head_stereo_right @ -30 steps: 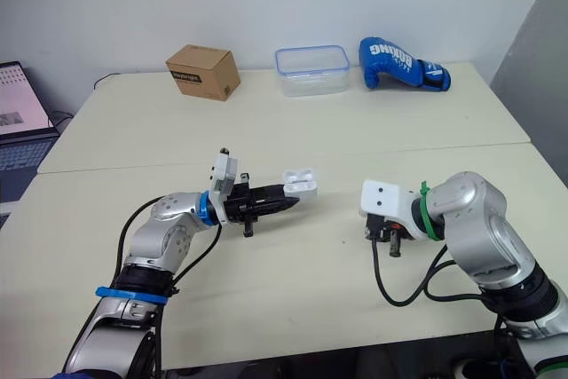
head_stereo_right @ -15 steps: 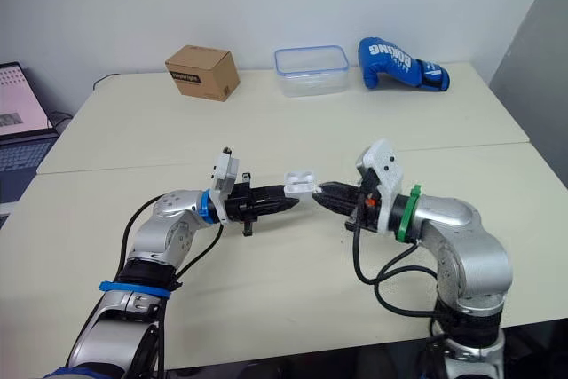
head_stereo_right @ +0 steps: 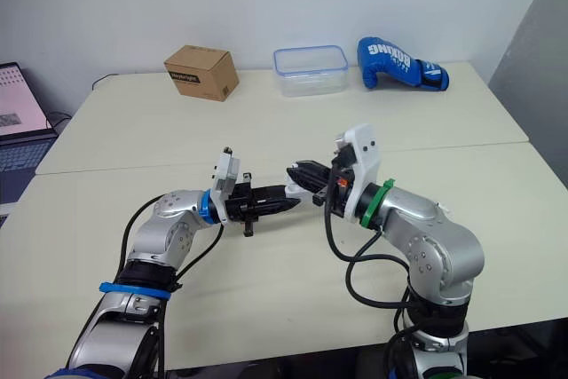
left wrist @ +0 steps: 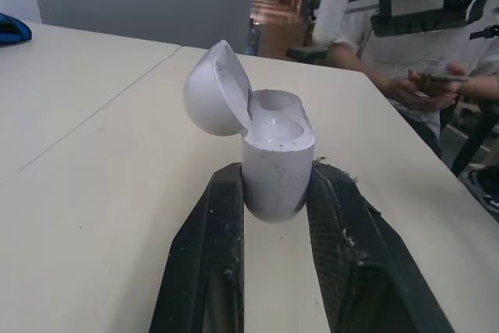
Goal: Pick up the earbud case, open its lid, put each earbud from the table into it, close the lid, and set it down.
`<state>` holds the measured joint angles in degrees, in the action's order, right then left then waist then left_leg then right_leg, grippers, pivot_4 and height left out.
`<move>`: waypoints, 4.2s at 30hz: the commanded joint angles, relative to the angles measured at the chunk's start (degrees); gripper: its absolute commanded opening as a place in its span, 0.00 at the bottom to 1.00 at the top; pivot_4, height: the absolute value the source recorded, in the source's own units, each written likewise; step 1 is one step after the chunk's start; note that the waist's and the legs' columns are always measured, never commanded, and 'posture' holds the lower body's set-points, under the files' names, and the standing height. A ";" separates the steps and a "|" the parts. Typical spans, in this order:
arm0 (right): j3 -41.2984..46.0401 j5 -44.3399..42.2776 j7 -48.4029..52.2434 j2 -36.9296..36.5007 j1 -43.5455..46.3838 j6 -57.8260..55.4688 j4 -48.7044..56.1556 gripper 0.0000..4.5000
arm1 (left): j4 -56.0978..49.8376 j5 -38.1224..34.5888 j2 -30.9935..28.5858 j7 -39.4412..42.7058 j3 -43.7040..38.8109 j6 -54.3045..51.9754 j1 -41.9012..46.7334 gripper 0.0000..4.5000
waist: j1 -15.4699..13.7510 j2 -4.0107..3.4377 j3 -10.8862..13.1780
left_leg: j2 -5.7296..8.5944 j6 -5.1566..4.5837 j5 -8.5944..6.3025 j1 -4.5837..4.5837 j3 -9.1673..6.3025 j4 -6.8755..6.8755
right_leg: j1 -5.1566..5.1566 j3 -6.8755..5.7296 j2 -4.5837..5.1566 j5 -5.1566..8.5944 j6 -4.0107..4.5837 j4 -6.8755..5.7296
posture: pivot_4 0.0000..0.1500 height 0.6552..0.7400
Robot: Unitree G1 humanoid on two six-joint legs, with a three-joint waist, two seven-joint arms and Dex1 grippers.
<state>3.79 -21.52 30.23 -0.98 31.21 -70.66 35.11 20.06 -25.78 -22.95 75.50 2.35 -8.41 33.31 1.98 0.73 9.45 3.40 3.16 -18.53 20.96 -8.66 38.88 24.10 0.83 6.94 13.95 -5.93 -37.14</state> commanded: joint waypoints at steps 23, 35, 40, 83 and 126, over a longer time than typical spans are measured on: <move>-6.44 -2.85 -12.17 -1.04 -0.41 2.98 0.93 0.09 | -7.55 -3.68 1.90 -5.32 -2.36 -4.85 1.27 0.18 | 0.01 0.00 0.00 | 0.00 0.00 0.00 0.00 0.04 -0.01 | -0.01 0.01 -0.01 0.00 0.00 0.02 | 1.00 0.89; -6.65 -4.31 -16.02 -1.08 -1.16 -0.68 1.91 0.09 | -9.24 -5.45 3.24 -8.82 -4.29 -7.06 2.18 0.18 | 0.02 0.00 0.00 | 0.00 0.00 0.00 0.00 0.04 -0.02 | 0.00 0.01 -0.01 0.00 0.00 0.02 | 1.00 0.89; -6.92 -4.50 -16.17 -2.17 -1.02 0.22 2.30 0.38 | -9.49 -5.22 3.09 -8.30 -4.04 -7.01 2.13 0.18 | 0.02 0.00 0.00 | 0.00 0.00 0.00 0.00 0.04 -0.02 | -0.01 0.02 -0.01 0.00 0.00 0.02 | 1.00 0.89; -17.66 -1.12 25.70 -59.01 8.87 23.25 -26.77 0.62 | -10.58 -8.53 -0.75 2.64 -6.26 -5.16 -3.96 0.18 | -0.12 0.05 0.04 | -0.03 -0.05 -0.02 0.00 0.24 -0.01 | -0.09 0.02 -0.01 0.01 -0.01 0.14 | 1.00 0.89; -22.10 25.78 34.87 -52.34 11.23 37.31 -57.18 0.42 | -18.40 -11.05 -1.63 -0.79 -5.91 -8.18 -10.24 0.18 | -0.12 0.05 0.04 | -0.06 -0.02 -0.01 -0.03 0.32 -0.03 | -0.08 0.07 0.02 0.00 0.00 0.17 | 1.00 0.89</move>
<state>-19.13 3.42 65.20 -53.57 42.12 -33.14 -22.33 3.88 -35.97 -24.62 74.98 -3.15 -16.87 22.65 1.86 0.79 9.48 3.34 3.14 -18.54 20.93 -8.33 38.85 24.02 0.90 6.96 13.95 -5.93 -36.98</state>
